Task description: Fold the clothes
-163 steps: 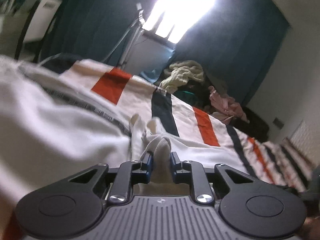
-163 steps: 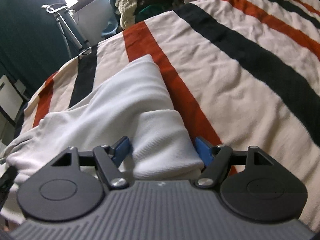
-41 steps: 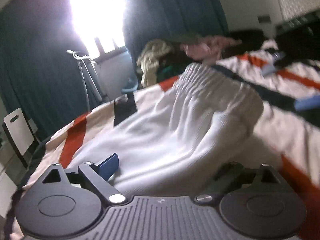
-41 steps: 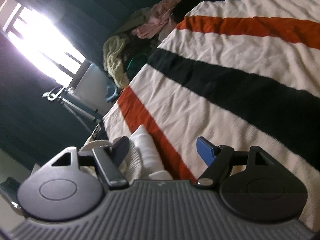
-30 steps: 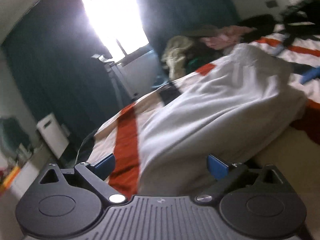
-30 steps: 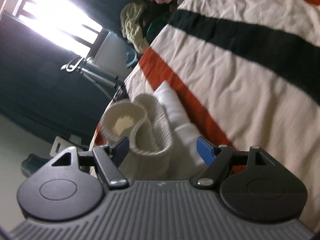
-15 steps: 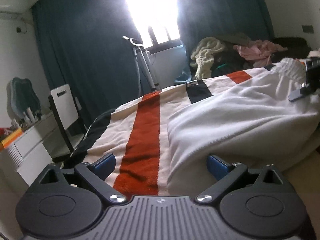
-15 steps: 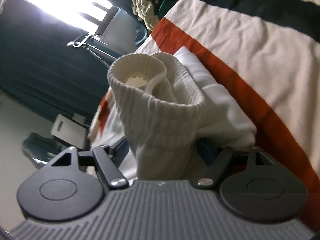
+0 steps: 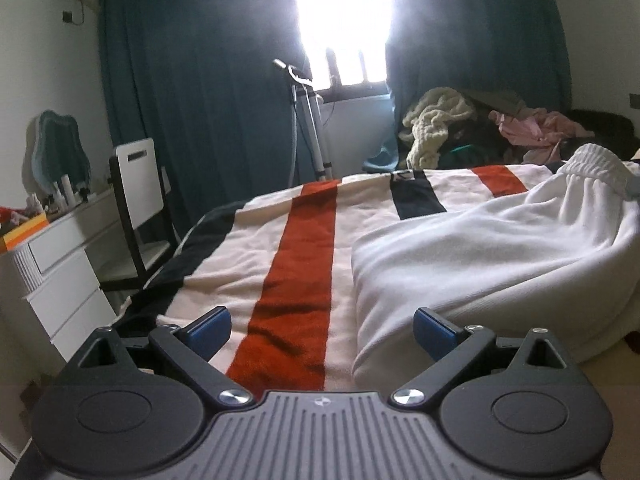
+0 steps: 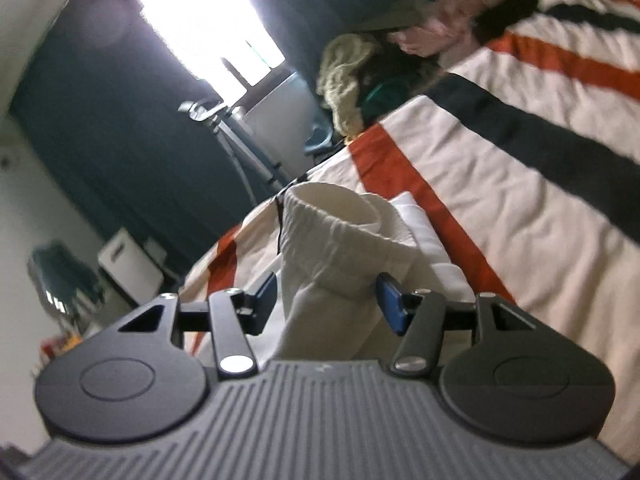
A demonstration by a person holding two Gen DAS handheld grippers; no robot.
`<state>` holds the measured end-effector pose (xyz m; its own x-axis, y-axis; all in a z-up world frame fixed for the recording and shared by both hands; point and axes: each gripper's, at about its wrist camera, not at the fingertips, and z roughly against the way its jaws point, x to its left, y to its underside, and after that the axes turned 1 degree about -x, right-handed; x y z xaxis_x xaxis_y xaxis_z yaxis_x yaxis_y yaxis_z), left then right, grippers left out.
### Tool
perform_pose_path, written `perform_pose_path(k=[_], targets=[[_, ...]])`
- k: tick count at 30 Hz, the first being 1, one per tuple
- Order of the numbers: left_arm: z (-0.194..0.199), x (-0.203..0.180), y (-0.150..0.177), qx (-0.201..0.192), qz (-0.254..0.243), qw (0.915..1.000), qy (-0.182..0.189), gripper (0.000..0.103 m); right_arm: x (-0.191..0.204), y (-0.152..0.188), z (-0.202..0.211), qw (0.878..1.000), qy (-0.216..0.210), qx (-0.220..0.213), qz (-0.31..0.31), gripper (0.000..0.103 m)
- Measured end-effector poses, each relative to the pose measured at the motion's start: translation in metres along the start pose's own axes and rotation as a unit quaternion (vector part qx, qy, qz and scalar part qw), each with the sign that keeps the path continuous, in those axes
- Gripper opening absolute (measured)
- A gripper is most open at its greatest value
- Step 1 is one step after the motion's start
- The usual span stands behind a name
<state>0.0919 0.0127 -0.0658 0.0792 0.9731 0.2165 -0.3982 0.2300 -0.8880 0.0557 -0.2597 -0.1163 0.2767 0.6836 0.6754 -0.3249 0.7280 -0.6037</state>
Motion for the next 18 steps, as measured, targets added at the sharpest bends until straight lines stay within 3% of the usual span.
perform_pose_path(k=[5, 7, 10, 11, 13, 14, 18], targets=[[-0.003, -0.001, 0.002, 0.012, 0.005, 0.9999, -0.004, 0.099, -0.005, -0.001, -0.017, 0.999, 0.018, 0.03, -0.005, 0.068], [-0.003, 0.0, 0.003, 0.013, 0.009, 0.9999, -0.005, 0.099, -0.013, -0.006, -0.023, 0.998, -0.004, 0.031, -0.046, 0.083], [-0.002, 0.002, 0.004, 0.014, 0.012, 0.9998, -0.007, 0.099, -0.012, -0.013, -0.031, 0.998, -0.019, 0.032, -0.054, 0.084], [-0.003, 0.002, 0.005, 0.016, 0.012, 0.9998, -0.008, 0.099, -0.008, -0.014, -0.033, 0.999, -0.011, 0.032, -0.039, 0.081], [-0.003, 0.005, 0.005, 0.018, 0.018, 0.9996, -0.008, 0.099, 0.001, -0.015, -0.039, 0.999, 0.011, 0.03, -0.001, 0.054], [-0.003, 0.006, 0.006, 0.019, 0.022, 0.9995, -0.009, 0.099, 0.005, -0.015, -0.041, 0.999, 0.024, 0.029, 0.02, 0.047], [-0.002, 0.011, 0.005, 0.021, 0.039, 0.9989, -0.013, 0.099, 0.023, -0.022, -0.037, 0.997, 0.003, -0.001, 0.078, 0.031]])
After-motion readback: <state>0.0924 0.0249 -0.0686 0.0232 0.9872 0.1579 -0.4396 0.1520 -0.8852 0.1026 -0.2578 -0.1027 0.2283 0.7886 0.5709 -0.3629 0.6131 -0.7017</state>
